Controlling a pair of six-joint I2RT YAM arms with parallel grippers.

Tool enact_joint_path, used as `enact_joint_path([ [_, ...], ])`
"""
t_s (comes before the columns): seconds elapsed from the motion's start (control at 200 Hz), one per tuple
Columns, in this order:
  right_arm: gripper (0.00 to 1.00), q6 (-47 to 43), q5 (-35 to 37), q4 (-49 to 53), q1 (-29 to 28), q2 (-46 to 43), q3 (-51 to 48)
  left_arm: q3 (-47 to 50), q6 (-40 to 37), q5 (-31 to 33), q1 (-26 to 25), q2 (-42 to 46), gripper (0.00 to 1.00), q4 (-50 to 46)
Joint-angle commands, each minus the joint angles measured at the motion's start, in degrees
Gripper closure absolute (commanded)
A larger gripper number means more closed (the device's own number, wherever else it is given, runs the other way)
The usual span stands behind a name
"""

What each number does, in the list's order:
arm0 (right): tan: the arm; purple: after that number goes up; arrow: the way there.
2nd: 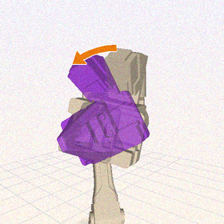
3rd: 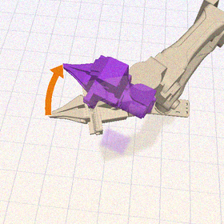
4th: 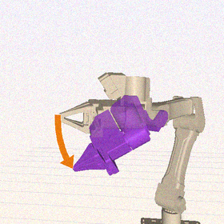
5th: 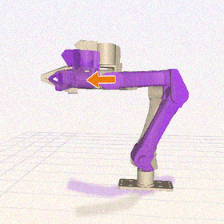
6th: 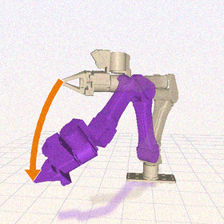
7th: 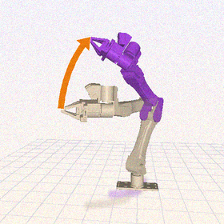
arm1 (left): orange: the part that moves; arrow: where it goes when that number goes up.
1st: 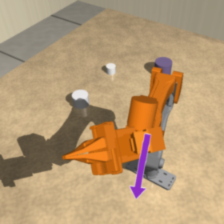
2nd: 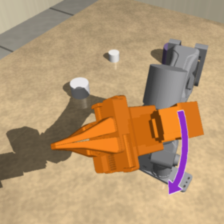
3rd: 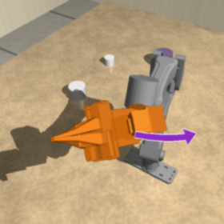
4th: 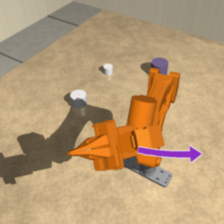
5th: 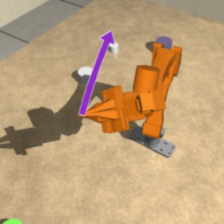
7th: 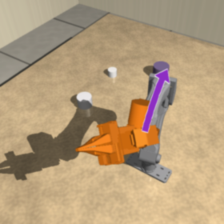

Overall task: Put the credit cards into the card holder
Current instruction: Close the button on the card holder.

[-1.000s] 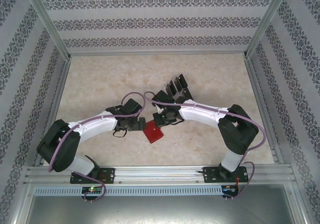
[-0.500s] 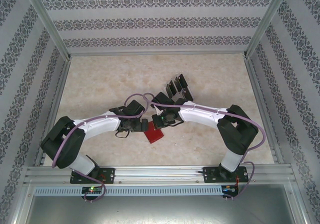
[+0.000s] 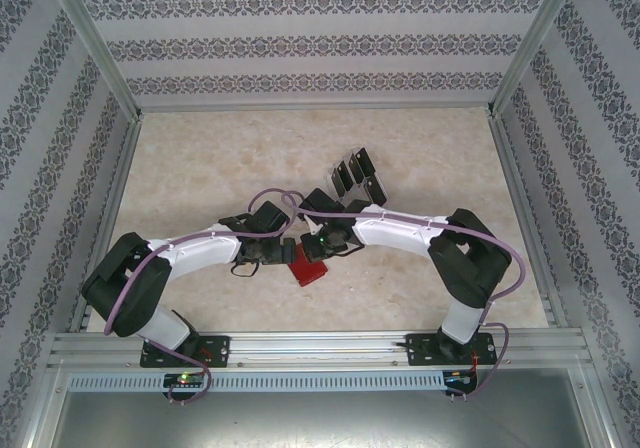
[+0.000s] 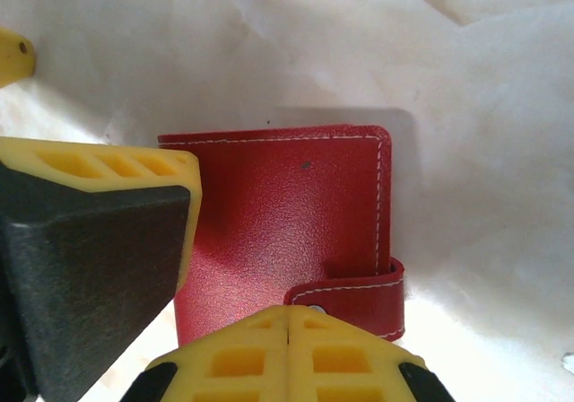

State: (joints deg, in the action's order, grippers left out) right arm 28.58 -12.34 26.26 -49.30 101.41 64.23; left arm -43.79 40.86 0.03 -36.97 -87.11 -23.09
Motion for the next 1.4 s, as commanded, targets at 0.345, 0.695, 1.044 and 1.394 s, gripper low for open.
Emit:
enact_joint_path([
  [0.345,1.0,1.11,0.67,-1.03,-0.89,2.92,-0.59,1.82,1.18,-0.6,-0.82,-0.76,0.0,1.12],
  [0.695,1.0,1.86,1.23,-0.95,-1.28,0.23,-1.46,1.66,1.02,-0.43,-0.87,-0.61,0.0,0.77],
  [1.044,1.0,2.37,1.53,-0.79,-1.81,-1.47,-1.73,1.68,0.89,-0.43,-0.87,-0.73,0.0,0.77],
  [1.394,1.0,2.46,0.68,-1.37,-2.4,0.06,-0.77,1.77,0.89,-0.49,-0.87,-0.78,0.0,0.86],
])
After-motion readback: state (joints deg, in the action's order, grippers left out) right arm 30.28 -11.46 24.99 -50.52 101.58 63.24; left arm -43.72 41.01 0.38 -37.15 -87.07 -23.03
